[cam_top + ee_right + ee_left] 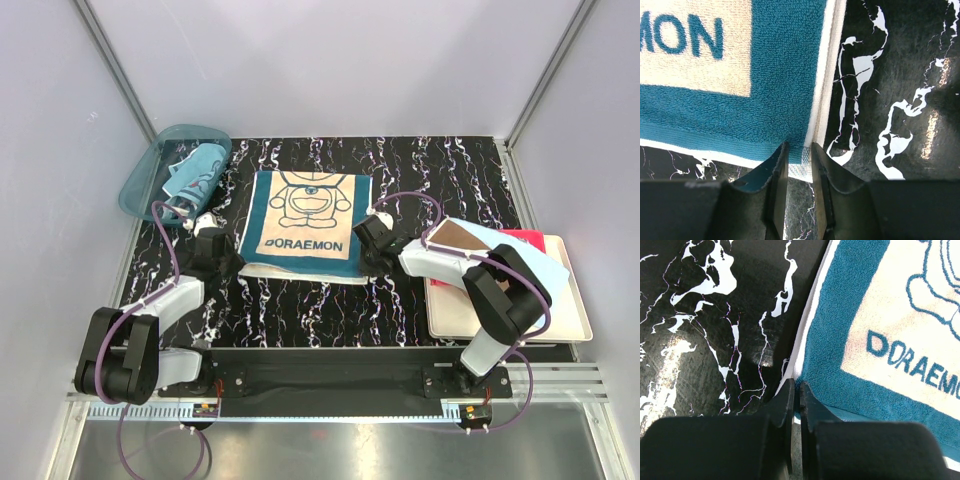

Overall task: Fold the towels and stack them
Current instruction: Fold the towel

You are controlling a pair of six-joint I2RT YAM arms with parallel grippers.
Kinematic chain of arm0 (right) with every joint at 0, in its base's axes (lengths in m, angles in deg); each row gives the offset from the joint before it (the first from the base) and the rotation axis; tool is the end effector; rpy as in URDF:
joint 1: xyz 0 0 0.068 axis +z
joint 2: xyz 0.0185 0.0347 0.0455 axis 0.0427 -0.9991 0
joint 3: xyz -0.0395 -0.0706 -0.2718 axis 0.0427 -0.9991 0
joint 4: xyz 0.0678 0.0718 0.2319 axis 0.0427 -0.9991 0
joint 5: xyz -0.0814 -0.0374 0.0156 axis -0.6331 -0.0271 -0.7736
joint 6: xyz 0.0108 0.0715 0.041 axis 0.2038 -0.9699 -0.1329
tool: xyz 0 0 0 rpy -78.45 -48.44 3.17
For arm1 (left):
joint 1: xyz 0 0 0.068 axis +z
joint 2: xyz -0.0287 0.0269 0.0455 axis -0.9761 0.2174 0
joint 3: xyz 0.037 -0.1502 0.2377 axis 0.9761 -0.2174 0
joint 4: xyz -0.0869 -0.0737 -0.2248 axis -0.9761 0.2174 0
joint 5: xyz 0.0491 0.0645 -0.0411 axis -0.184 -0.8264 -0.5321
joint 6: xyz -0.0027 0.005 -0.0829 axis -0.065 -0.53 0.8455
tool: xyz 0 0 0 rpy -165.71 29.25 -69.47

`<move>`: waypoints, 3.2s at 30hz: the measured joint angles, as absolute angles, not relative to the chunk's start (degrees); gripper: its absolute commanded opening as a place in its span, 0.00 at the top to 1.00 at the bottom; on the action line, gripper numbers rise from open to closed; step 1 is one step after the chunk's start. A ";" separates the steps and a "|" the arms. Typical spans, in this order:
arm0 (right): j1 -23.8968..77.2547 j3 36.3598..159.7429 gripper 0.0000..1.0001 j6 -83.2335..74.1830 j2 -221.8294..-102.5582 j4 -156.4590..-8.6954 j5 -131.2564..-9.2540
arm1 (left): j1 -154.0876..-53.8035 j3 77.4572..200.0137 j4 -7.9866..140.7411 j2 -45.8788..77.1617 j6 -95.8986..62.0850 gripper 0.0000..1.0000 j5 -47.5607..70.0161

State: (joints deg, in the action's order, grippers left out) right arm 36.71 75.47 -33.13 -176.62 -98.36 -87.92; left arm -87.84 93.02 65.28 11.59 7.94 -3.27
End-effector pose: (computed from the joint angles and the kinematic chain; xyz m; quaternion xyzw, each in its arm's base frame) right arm 0.2682 0.2020 0.1485 -0.0078 0.9598 0.0952 0.2639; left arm 0.2472 -0.0374 0.1537 -0.2269 0.8827 -0.1168 0.3946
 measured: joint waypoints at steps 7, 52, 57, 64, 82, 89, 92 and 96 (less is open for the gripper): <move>36.84 75.47 0.68 -33.20 -176.94 -98.34 -87.94 | -87.84 93.02 65.30 11.59 7.92 1.00 -3.27; 37.58 72.57 0.95 -33.83 -168.42 -101.10 -89.21 | -87.84 90.12 67.36 5.99 8.75 0.79 -3.16; 37.58 72.41 0.78 -33.81 -168.42 -101.16 -89.23 | -87.84 90.10 67.57 5.55 9.18 0.66 -3.10; 37.58 72.41 0.74 -33.68 -167.72 -102.12 -89.27 | -87.84 90.82 70.15 -0.52 9.58 0.66 -3.10; 37.65 75.41 0.75 -33.63 -172.94 -100.22 -88.70 | -92.76 93.55 64.08 15.87 12.38 0.84 -1.42; 37.65 69.49 0.75 -34.42 -172.60 -96.46 -87.74 | -93.02 90.03 60.10 15.70 16.53 0.83 -1.57; 37.67 67.34 0.75 -34.97 -171.11 -95.02 -87.74 | -93.30 89.94 60.19 15.59 17.49 0.83 -1.61; 37.69 65.79 0.77 -35.34 -169.34 -95.17 -87.74 | -94.05 89.94 61.45 14.87 18.39 0.80 -1.74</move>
